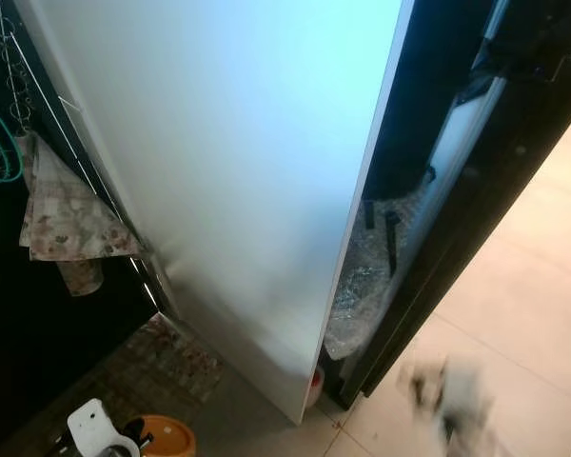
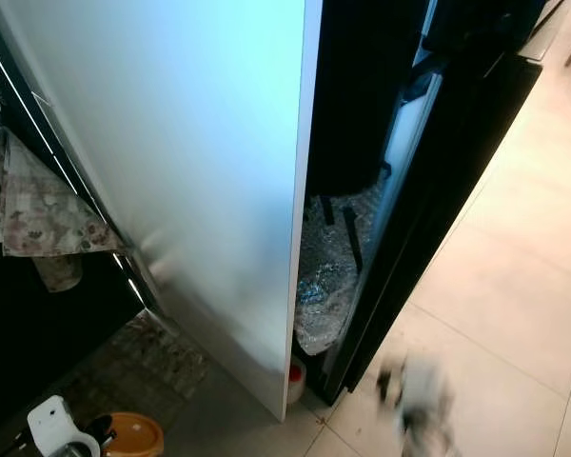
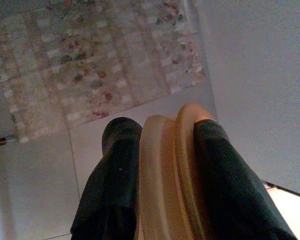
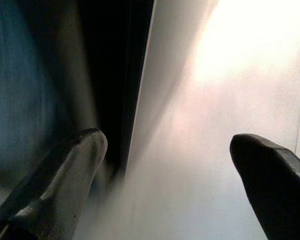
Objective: Restocking fridge
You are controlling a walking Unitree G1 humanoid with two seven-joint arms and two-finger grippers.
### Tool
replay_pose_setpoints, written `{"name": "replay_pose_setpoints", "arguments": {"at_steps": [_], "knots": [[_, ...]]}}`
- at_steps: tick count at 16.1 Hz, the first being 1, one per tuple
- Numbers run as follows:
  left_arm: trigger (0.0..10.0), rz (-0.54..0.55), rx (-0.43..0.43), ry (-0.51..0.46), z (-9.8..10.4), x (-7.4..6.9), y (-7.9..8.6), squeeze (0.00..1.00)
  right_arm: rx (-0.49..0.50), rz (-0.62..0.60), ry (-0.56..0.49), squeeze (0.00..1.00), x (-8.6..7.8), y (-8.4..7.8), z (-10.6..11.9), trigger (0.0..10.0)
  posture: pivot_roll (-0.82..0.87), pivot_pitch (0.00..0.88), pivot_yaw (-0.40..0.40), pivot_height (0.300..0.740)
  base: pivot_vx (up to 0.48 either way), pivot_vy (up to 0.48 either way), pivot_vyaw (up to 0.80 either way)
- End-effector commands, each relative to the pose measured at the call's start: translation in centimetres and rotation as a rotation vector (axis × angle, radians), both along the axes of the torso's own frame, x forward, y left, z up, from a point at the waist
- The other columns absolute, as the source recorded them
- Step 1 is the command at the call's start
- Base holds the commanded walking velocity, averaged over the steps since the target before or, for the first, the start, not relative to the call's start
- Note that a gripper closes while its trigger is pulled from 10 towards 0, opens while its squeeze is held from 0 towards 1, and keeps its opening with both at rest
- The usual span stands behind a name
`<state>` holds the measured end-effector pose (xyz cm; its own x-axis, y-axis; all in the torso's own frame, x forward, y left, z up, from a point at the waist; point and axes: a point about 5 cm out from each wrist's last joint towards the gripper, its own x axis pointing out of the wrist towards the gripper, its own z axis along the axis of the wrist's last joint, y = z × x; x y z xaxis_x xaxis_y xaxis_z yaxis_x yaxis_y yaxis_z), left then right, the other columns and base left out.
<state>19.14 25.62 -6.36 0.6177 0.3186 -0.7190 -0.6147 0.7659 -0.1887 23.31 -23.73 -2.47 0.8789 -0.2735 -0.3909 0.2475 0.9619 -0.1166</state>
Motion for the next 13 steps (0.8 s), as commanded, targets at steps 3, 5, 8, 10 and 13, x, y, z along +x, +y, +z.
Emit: {"name": "replay_pose_setpoints", "arguments": {"at_steps": [3,5,8,10,13], "knots": [[10.0,-0.008,0.024,0.028,0.0,-0.4,0.6,0.0,0.014,0.041,-0.121,0.0,0.3,0.9,1.1,10.0,0.04,0.0,0.013,0.74,0.0,0.0,0.0],[10.0,-0.006,0.026,0.034,-0.1,-0.5,0.7,0.0,0.0,0.079,-0.195,0.0,0.1,1.5,1.9,10.0,0.04,0.0,0.009,0.74,0.0,0.0,0.0],[10.0,0.002,0.025,0.041,-0.2,-0.8,0.8,0.0,-0.062,0.221,-0.25,0.0,-0.4,2.8,3.0,10.0,0.02,0.0,0.006,0.74,0.0,0.0,0.0],[10.0,0.004,0.025,0.047,-0.3,-0.9,0.8,0.0,-0.058,0.296,-0.289,0.62,0.0,3.9,4.0,10.0,0.0,0.0,0.008,0.74,0.0,0.0,0.0],[10.0,-0.005,0.026,0.05,-0.2,-0.7,0.6,0.0,-0.055,0.344,-0.301,1.0,0.5,4.6,5.0,10.0,0.01,0.0,-0.004,0.74,0.0,0.0,0.0]]}}
